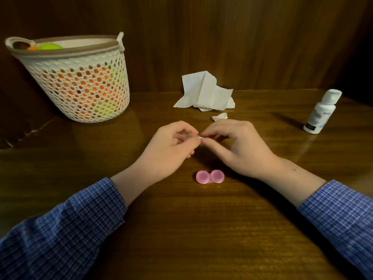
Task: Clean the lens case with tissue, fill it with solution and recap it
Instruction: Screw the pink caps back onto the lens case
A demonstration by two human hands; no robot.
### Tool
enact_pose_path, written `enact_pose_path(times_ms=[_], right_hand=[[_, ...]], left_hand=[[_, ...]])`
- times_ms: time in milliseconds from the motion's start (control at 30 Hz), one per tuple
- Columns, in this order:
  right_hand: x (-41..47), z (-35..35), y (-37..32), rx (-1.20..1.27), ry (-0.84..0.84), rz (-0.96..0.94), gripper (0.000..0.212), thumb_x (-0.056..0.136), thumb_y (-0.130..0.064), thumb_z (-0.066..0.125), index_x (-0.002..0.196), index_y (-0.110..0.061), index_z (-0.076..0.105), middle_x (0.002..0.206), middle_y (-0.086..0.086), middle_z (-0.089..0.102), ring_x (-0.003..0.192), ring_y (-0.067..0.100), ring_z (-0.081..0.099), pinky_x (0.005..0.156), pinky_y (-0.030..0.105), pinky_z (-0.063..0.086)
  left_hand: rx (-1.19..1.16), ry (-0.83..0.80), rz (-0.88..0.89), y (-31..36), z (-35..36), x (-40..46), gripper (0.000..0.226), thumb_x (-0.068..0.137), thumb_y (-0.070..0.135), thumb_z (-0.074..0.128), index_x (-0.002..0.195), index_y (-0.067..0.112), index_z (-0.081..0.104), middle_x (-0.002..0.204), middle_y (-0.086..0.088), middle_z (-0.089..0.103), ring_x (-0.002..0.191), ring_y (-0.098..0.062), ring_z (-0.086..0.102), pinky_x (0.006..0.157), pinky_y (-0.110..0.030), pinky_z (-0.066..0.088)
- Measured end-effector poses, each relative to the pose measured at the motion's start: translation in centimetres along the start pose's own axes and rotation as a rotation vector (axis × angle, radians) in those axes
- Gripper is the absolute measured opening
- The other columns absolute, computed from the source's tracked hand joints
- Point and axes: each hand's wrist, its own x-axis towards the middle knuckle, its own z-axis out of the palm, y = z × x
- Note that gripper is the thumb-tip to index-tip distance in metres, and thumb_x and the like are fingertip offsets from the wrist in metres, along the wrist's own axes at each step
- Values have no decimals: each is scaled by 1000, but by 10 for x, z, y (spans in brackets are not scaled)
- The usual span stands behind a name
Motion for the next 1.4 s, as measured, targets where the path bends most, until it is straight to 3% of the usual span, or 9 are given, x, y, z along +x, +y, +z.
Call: enact_pose_path(times_ms=[167, 433, 633, 733, 900, 1067, 1233, 1300, 1400], right_hand=[[-4, -3, -2, -40, -10, -38, 31, 96, -35, 59, 119, -21, 75, 105, -9, 76, 92, -1, 67, 82, 16, 57], [-5, -4, -8, -142, -7, -128, 25, 95, -28, 61, 106, -13, 78, 95, 0, 77, 84, 13, 70, 74, 36, 60], [-5, -6, -6, -88, 13, -95, 25, 96, -31, 63, 107, -14, 79, 95, -3, 77, 84, 8, 68, 73, 31, 60], [-7, -10, 1, -12, 14, -89, 22, 99, -29, 64, 111, -16, 77, 99, -5, 76, 90, 6, 68, 78, 24, 58], [-9, -9, 8, 196, 167, 162, 13, 100, -25, 63, 100, -27, 76, 87, -20, 74, 91, 2, 69, 73, 13, 55], [-2, -10, 13, 684, 149, 532, 29, 102, -19, 61, 83, -11, 80, 79, 3, 77, 73, 15, 68, 71, 29, 61], [-3, -12, 14, 703, 209, 662, 14, 96, -31, 70, 91, -20, 78, 80, -1, 77, 75, 14, 71, 76, 42, 65], [-6, -18, 16, 603, 227, 601, 9, 94, -28, 73, 94, -20, 75, 76, -5, 74, 69, 11, 70, 67, 36, 64], [-20, -27, 15, 441, -58, 336, 10, 88, -23, 78, 93, -17, 73, 83, -4, 73, 71, 12, 68, 65, 29, 58]], left_hand=[[-49, -3, -29, 3, -2, -3, 17, 93, 23, 71, 110, 25, 71, 91, 9, 75, 83, -8, 75, 69, -21, 60], [-90, 19, -54, 7, 1, -8, 38, 89, 17, 75, 125, 20, 62, 96, 1, 77, 84, -10, 77, 71, -22, 61], [-157, 10, -114, 10, 1, -10, 53, 87, 14, 77, 132, 20, 50, 95, 1, 79, 85, -12, 78, 70, -22, 61], [-167, -39, -143, 12, -2, -8, 63, 86, 9, 77, 140, 19, 46, 107, -1, 77, 93, -14, 77, 83, -34, 63], [-209, -198, -146, 12, -6, -10, 79, 82, -2, 78, 147, 21, 40, 117, 0, 75, 108, -18, 73, 95, -40, 59], [-237, -260, -133, 13, -10, -10, 79, 80, -4, 76, 145, 22, 39, 119, -2, 75, 110, -21, 73, 96, -36, 58], [-249, -200, -149, 9, -14, -6, 84, 80, -4, 76, 149, 23, 37, 125, -6, 72, 115, -24, 71, 104, -49, 53], [-282, -124, -165, 6, -15, -4, 93, 74, 0, 80, 150, 28, 36, 127, -8, 70, 116, -25, 70, 107, -53, 50], [-275, -68, -202, 2, -18, -2, 103, 64, 8, 84, 150, 34, 35, 129, -8, 68, 116, -22, 70, 106, -51, 51]])
